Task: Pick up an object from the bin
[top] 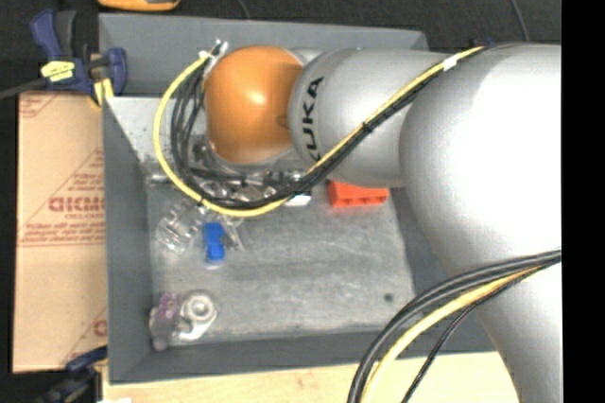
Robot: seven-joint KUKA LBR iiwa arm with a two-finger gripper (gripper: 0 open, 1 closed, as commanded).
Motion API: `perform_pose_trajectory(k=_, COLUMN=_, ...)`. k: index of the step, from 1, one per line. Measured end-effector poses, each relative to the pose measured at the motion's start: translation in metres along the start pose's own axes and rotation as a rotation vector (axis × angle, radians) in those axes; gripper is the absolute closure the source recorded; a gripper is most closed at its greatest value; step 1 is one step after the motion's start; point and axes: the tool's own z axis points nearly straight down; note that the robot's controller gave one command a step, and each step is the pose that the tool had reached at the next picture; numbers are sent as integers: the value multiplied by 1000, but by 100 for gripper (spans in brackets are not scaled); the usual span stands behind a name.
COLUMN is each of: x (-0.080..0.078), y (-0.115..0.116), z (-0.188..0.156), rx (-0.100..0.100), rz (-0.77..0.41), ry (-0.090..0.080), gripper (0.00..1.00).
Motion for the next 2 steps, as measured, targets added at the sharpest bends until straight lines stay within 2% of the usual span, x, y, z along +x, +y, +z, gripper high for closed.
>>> perform_pose_trajectory(k=1, x=35, y=3, z=2, rx=4, rz=-12, ry=-15, gripper=0)
perform_pose_trajectory(k=2, x=13, y=25, z=-7, rx=-2, rz=-225, ry=9, gripper=0)
